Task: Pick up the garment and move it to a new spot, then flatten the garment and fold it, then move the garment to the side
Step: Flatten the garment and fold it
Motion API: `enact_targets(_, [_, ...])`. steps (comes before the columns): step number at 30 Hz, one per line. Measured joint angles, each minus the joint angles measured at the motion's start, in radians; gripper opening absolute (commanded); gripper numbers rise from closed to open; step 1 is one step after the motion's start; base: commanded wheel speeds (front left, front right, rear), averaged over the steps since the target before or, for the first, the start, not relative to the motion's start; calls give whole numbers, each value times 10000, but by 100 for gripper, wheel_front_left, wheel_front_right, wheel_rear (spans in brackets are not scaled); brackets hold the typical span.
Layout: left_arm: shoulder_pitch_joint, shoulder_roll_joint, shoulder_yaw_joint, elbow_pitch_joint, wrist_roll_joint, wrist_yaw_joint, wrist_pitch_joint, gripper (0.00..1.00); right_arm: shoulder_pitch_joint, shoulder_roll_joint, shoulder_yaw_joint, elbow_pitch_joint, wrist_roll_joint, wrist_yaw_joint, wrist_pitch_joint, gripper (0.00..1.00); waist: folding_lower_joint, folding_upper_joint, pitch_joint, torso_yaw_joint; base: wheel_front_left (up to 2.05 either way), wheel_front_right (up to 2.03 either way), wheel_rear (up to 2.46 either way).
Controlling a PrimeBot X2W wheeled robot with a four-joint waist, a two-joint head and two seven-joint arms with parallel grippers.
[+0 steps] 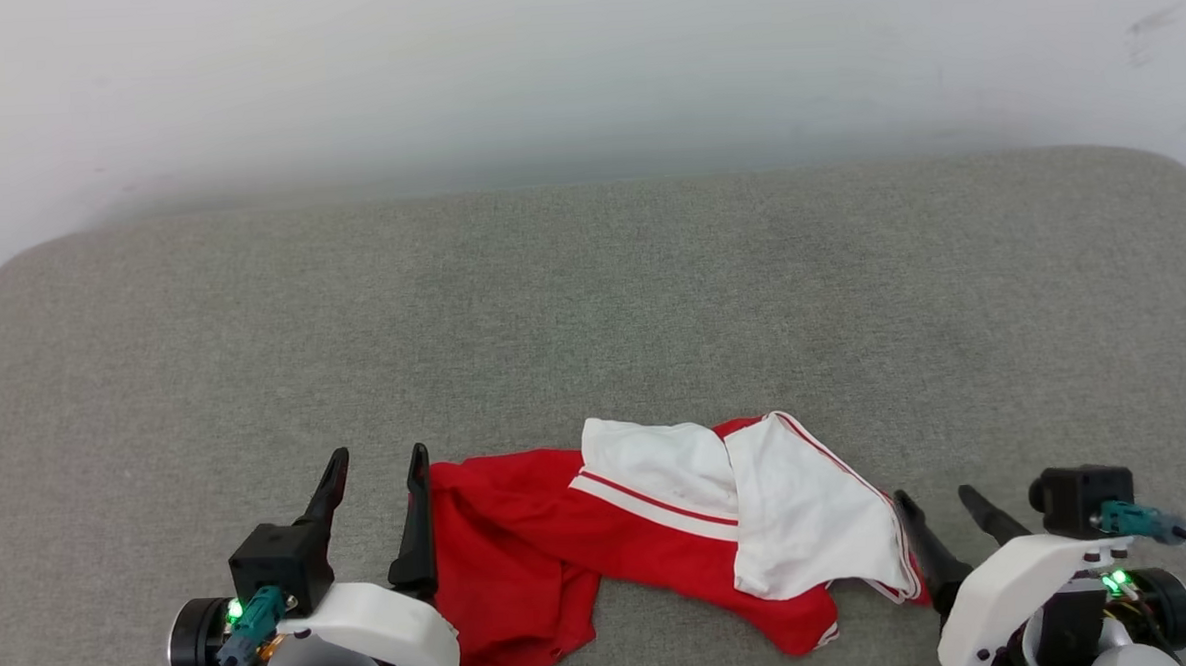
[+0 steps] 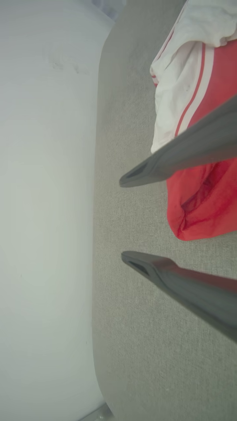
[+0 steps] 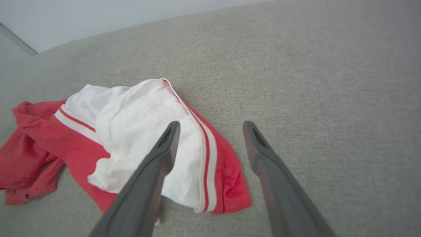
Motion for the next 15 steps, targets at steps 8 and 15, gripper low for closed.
enact_targets(8, [12,6,-88,-77,-6,10,67,100,-112,-564,1971,-840,504,0,2865,100,0,0,-11,45,0,0,0])
enact_targets(15, [-182,-56,-201,-82,0,-21,67,100,-1030,-951,3404,-506,940,0,4335,100,0,0,295,299,0,0,0])
